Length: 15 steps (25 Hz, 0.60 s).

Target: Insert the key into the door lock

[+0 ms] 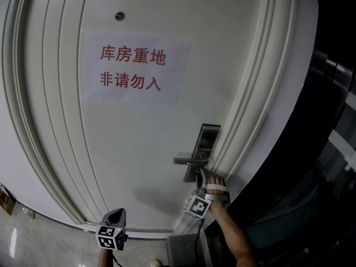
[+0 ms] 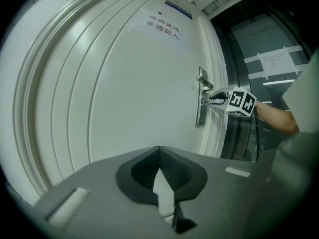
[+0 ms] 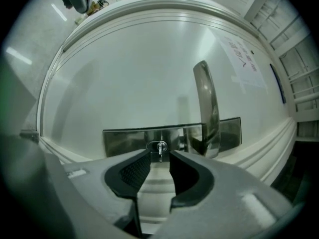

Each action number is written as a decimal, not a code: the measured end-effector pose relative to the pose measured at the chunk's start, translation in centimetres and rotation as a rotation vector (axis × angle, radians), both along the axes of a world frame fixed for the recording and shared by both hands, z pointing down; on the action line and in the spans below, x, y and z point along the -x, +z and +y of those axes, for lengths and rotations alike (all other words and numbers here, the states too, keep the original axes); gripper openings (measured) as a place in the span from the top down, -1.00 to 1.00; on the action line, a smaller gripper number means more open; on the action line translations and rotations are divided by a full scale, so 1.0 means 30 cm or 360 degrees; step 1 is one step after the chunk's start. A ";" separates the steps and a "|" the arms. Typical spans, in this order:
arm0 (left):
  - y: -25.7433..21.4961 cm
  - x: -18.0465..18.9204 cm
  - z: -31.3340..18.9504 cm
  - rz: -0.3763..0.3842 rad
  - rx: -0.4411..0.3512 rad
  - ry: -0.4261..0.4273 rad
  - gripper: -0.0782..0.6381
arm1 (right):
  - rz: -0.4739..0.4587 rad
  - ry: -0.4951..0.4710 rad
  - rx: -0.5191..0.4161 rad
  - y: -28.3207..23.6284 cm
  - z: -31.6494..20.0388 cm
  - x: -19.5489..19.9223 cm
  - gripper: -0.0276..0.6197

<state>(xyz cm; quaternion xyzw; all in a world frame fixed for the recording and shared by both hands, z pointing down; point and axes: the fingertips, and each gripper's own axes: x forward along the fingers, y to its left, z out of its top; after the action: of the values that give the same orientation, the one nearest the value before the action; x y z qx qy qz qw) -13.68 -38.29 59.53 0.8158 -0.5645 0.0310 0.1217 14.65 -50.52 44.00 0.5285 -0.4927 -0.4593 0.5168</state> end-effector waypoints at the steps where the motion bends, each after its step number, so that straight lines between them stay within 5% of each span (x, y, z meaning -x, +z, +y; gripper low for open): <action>1: -0.002 0.001 0.005 0.0000 -0.0002 -0.0001 0.78 | 0.0000 0.0000 0.0004 0.002 0.004 -0.001 0.54; 10: -0.018 0.008 0.046 0.0000 -0.0024 -0.0001 0.78 | -0.0032 -0.0003 -0.0023 -0.003 0.058 0.002 0.53; 15: -0.019 0.007 0.072 -0.0010 -0.0029 0.0014 0.78 | -0.0068 -0.0026 -0.0083 -0.017 0.104 0.010 0.83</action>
<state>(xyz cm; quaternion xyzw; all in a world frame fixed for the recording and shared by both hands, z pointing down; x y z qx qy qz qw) -13.90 -36.13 58.98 0.8192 -0.5617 0.0289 0.1123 14.34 -47.40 43.48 0.5474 -0.4956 -0.4648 0.4885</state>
